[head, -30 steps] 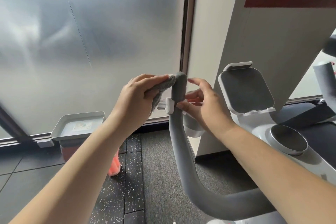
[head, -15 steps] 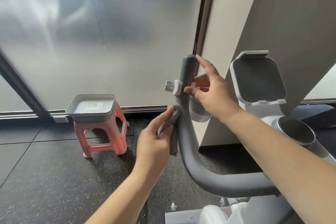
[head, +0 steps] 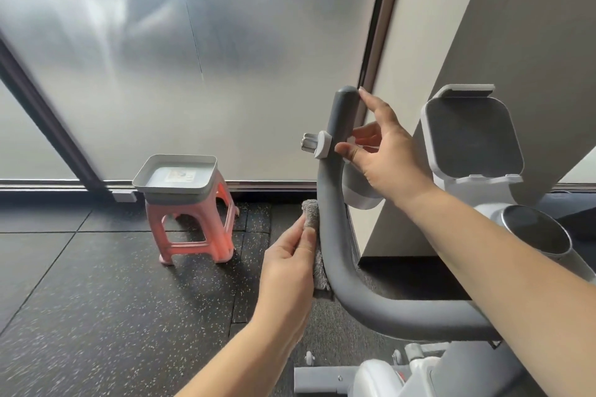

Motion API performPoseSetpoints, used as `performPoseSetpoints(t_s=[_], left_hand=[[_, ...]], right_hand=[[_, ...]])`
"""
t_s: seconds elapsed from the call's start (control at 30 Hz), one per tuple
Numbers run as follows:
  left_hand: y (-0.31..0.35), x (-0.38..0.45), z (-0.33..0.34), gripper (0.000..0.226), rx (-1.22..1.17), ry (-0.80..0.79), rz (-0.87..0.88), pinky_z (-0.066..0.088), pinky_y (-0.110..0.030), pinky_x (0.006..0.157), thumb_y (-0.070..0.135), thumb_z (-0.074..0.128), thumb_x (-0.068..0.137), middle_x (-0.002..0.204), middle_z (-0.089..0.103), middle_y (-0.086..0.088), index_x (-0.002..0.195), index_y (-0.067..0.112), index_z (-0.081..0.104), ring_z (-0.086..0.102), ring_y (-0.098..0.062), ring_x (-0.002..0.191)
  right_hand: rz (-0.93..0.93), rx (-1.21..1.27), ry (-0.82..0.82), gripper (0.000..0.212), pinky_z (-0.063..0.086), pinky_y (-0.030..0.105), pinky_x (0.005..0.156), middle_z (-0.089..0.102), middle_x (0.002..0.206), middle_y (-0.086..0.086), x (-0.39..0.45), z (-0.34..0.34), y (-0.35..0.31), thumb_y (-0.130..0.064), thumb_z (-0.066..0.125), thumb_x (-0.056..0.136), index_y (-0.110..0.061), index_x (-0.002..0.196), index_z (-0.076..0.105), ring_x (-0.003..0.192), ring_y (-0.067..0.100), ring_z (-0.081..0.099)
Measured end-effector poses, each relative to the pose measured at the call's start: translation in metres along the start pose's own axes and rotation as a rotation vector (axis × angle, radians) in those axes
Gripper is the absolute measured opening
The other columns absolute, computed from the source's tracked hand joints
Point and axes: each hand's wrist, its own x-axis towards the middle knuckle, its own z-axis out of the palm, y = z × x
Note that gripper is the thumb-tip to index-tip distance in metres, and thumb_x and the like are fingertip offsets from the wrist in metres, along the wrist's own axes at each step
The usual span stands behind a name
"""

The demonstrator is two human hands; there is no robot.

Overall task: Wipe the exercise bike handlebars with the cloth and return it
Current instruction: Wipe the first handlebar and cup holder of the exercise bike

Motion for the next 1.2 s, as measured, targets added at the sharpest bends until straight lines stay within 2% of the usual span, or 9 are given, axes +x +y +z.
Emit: performPoseSetpoints(t_s=[0.17, 0.27, 0.5, 0.67, 0.8, 0.9, 1.0, 1.1, 1.2], left_hand=[[0.020, 0.034, 0.011, 0.030, -0.059, 0.007, -0.039, 0.054, -0.015, 0.073, 0.012, 0.043, 0.097, 0.098, 0.073, 0.008, 0.122, 0.012, 0.059, 0.066, 0.001, 0.093], [0.031, 0.055, 0.019, 0.033, -0.077, 0.008, -0.072, 0.053, -0.024, 0.081, 0.016, 0.042, 0.098, 0.115, 0.068, -0.004, 0.127, 0.015, 0.056, 0.064, -0.014, 0.102], [0.004, -0.020, 0.016, 0.032, -0.014, 0.108, 0.080, 0.043, -0.019, 0.096, 0.015, 0.043, 0.097, 0.112, 0.066, 0.022, 0.124, 0.028, 0.056, 0.056, 0.005, 0.111], [0.007, -0.011, 0.017, 0.030, 0.008, 0.099, 0.053, 0.047, -0.021, 0.092, 0.020, 0.038, 0.099, 0.119, 0.064, 0.009, 0.124, 0.026, 0.054, 0.058, 0.008, 0.105], [0.006, -0.004, 0.018, 0.035, -0.043, 0.085, -0.064, 0.044, -0.043, 0.102, 0.027, 0.040, 0.098, 0.129, 0.060, -0.002, 0.132, 0.023, 0.050, 0.059, -0.016, 0.116], [-0.002, -0.032, 0.021, 0.035, -0.053, 0.130, 0.007, 0.041, -0.030, 0.102, 0.020, 0.038, 0.099, 0.120, 0.061, 0.018, 0.132, 0.031, 0.046, 0.057, 0.001, 0.112], [-0.015, -0.075, 0.027, 0.041, 0.045, 0.145, 0.060, 0.041, -0.017, 0.091, 0.019, 0.039, 0.098, 0.114, 0.058, 0.032, 0.131, 0.043, 0.039, 0.054, 0.012, 0.105], [-0.020, -0.088, 0.029, 0.044, 0.106, 0.172, 0.092, 0.033, -0.020, 0.102, 0.018, 0.040, 0.098, 0.132, 0.047, 0.026, 0.138, 0.035, 0.037, 0.044, 0.012, 0.120], [-0.014, -0.069, 0.029, 0.039, -0.043, 0.166, 0.033, 0.038, -0.025, 0.101, 0.018, 0.038, 0.099, 0.132, 0.054, 0.010, 0.138, 0.022, 0.040, 0.052, 0.001, 0.117]], right_hand=[[0.000, -0.018, -0.003, 0.077, 0.049, 0.032, 0.095, 0.056, 0.078, -0.015, 0.000, -0.001, -0.001, -0.026, 0.075, 0.077, -0.044, 0.139, 0.033, 0.083, 0.006, 0.061], [0.004, -0.022, -0.005, 0.077, 0.048, 0.027, 0.094, 0.056, 0.080, -0.015, -0.001, -0.002, -0.002, -0.027, 0.075, 0.077, -0.044, 0.139, 0.033, 0.082, 0.004, 0.060], [-0.018, -0.015, 0.040, 0.077, 0.050, 0.034, 0.093, 0.055, 0.080, -0.015, -0.005, 0.004, 0.001, -0.029, 0.075, 0.076, -0.040, 0.140, 0.035, 0.087, 0.015, 0.064], [0.020, -0.053, -0.039, 0.078, 0.047, 0.032, 0.098, 0.064, 0.093, -0.009, -0.008, -0.006, -0.002, -0.025, 0.074, 0.078, -0.041, 0.142, 0.033, 0.096, 0.014, 0.063], [0.037, 0.007, -0.162, 0.078, 0.044, 0.031, 0.105, 0.065, 0.113, -0.004, -0.020, -0.024, -0.006, -0.011, 0.069, 0.081, -0.041, 0.142, 0.030, 0.108, 0.010, 0.061], [0.028, 0.010, -0.174, 0.074, 0.043, 0.020, 0.099, 0.063, 0.116, -0.006, -0.040, -0.040, -0.009, -0.005, 0.066, 0.083, -0.042, 0.138, 0.035, 0.110, 0.005, 0.059], [0.031, -0.032, -0.207, 0.065, 0.047, 0.029, 0.099, 0.061, 0.115, -0.010, -0.063, -0.055, -0.008, -0.006, 0.067, 0.082, -0.045, 0.129, 0.044, 0.108, 0.004, 0.060], [0.078, -0.058, -0.324, 0.049, 0.050, 0.034, 0.098, 0.065, 0.108, -0.012, -0.084, -0.072, -0.005, -0.004, 0.066, 0.083, -0.037, 0.118, 0.056, 0.101, 0.006, 0.064], [0.117, -0.104, -0.513, 0.034, 0.051, 0.027, 0.096, 0.071, 0.102, -0.006, -0.102, -0.091, -0.006, -0.001, 0.063, 0.085, -0.029, 0.105, 0.066, 0.096, 0.005, 0.067]])
